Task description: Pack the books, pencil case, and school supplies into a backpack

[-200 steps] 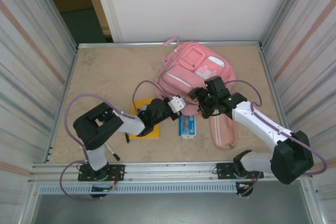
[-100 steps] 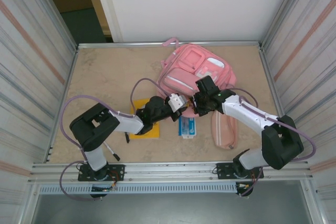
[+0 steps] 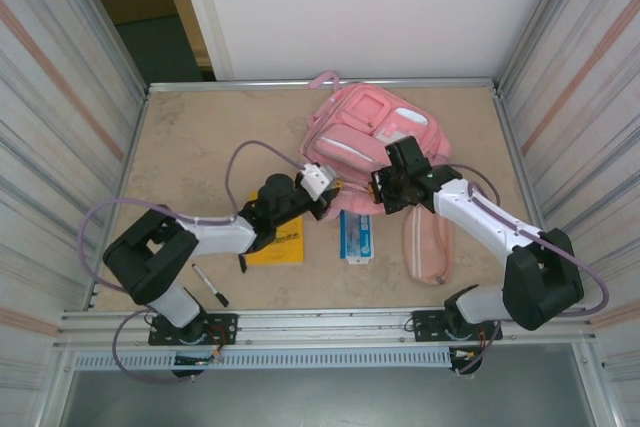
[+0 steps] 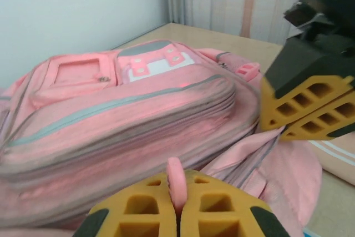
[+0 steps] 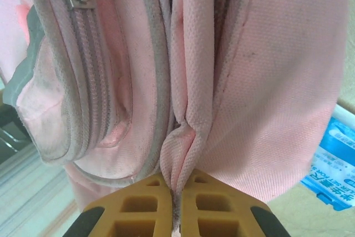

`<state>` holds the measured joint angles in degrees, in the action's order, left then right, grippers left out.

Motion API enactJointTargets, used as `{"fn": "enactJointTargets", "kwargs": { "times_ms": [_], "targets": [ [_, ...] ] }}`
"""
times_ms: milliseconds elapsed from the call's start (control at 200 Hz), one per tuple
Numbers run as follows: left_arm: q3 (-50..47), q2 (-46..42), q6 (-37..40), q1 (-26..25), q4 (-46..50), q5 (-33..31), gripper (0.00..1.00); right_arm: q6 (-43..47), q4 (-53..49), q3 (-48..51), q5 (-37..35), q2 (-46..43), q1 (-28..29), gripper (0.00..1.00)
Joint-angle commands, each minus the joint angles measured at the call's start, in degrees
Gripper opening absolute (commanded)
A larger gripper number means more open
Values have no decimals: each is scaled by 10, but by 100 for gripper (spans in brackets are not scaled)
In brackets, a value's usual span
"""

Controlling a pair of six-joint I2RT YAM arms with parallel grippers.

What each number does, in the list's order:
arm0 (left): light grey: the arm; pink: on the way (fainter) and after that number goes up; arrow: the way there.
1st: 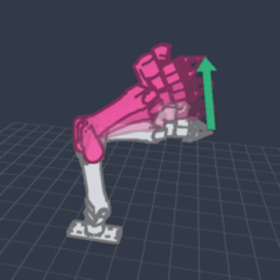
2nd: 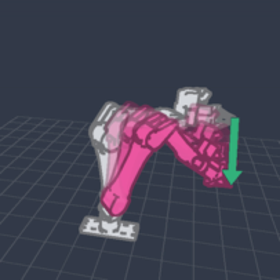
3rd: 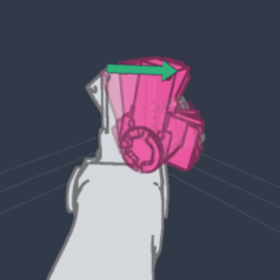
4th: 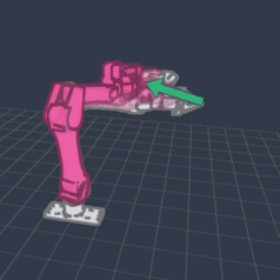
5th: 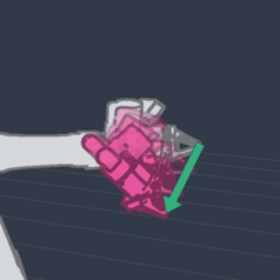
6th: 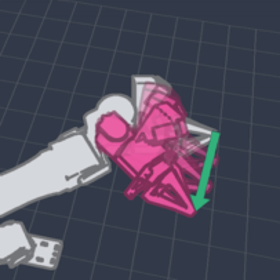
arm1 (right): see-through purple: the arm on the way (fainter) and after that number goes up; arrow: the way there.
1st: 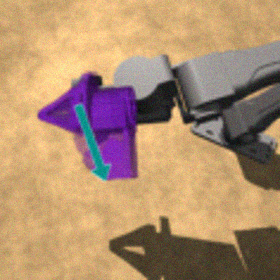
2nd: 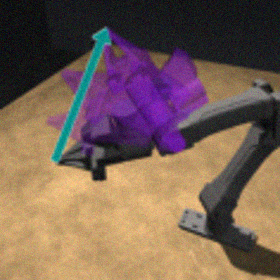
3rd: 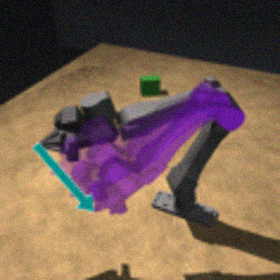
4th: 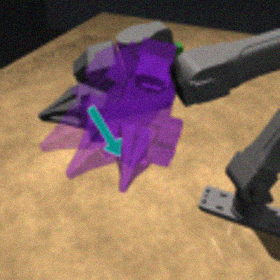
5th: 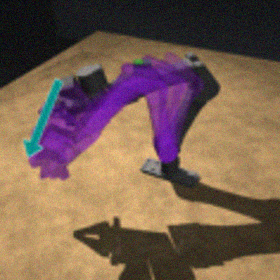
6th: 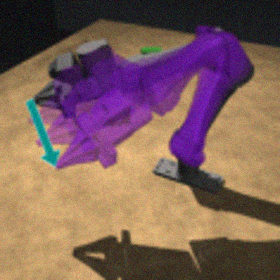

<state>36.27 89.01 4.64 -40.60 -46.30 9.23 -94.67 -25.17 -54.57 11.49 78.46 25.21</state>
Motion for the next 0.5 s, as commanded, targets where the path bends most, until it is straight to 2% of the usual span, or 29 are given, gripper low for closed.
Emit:
{"fn": "enactJointTargets", "kwargs": {
  "times_ms": [0,95,200,286,391,456,496],
  "targets": [
    [-12,-50,-80,80,41,-10,0,116,-16,-13,-48,26,-53,0],
    [-5,-55,-69,89,75,27,0,198,0,-34,-25,55,-62,0],
    [12,-49,-77,74,90,60,0,231,-27,-58,-33,82,-63,0],
    [22,-38,-90,44,82,54,0,256,-21,-67,-42,105,-70,0],
    [51,-8,-97,2,73,25,0,312,31,-75,-2,150,-94,3],
    [71,11,-117,-19,71,4,0,327,23,-90,9,176,-105,7],
    [81,22,-125,-30,60,-4,0,328,12,-94,5,183,-107,14]
  ]
}}
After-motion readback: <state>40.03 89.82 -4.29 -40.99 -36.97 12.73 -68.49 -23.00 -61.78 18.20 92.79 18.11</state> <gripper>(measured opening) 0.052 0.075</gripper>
